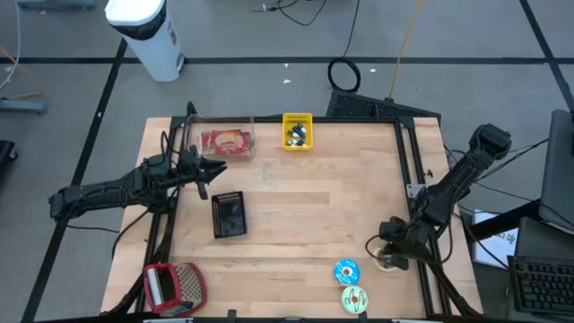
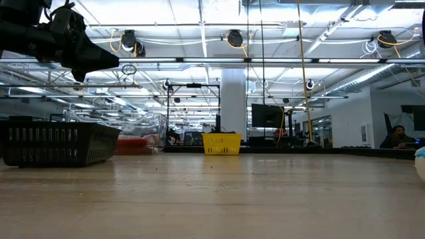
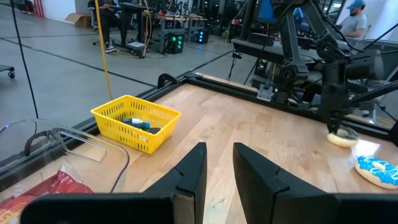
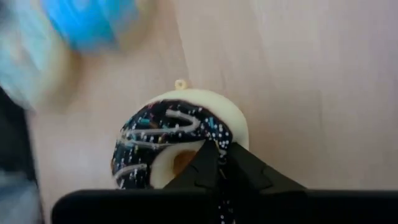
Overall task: Pick & Place Food Item
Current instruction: Put the black donut into the black bin
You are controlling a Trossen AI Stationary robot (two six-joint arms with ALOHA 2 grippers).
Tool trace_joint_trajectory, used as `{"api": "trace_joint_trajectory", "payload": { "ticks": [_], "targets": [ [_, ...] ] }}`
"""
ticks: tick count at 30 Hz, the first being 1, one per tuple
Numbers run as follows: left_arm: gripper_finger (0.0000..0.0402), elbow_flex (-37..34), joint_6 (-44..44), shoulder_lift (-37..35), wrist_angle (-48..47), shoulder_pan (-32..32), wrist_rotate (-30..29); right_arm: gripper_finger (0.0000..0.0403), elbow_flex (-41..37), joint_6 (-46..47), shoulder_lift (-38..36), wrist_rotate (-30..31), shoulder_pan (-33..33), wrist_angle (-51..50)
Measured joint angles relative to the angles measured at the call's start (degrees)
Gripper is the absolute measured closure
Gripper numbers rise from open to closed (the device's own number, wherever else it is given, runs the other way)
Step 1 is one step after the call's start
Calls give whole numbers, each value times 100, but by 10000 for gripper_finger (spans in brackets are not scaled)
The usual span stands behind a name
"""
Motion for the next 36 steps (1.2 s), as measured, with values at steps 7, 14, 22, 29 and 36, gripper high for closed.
{"api": "trace_joint_trajectory", "payload": {
  "ticks": [7, 14, 22, 29, 36],
  "targets": [
    [323, 0, 0, -1, 1, 1, 0, 386, 17, -1579, -589, 1079, -486, 928],
    [323, 0, 0, -1, 0, 2, 0, 389, 22, -4596, -847, 1389, -1480, 2817],
    [323, 0, -16, 1, 529, 2, 0, 388, 31, -7471, -423, 1367, -3075, 4984],
    [323, 2, -880, -1, 1110, 0, 27, 388, 31, -8393, 465, 1358, -4449, 6570],
    [323, 0, -829, 1, 1272, 0, -7, 388, 33, -8778, 1400, 1350, -5392, 8143]
  ]
}}
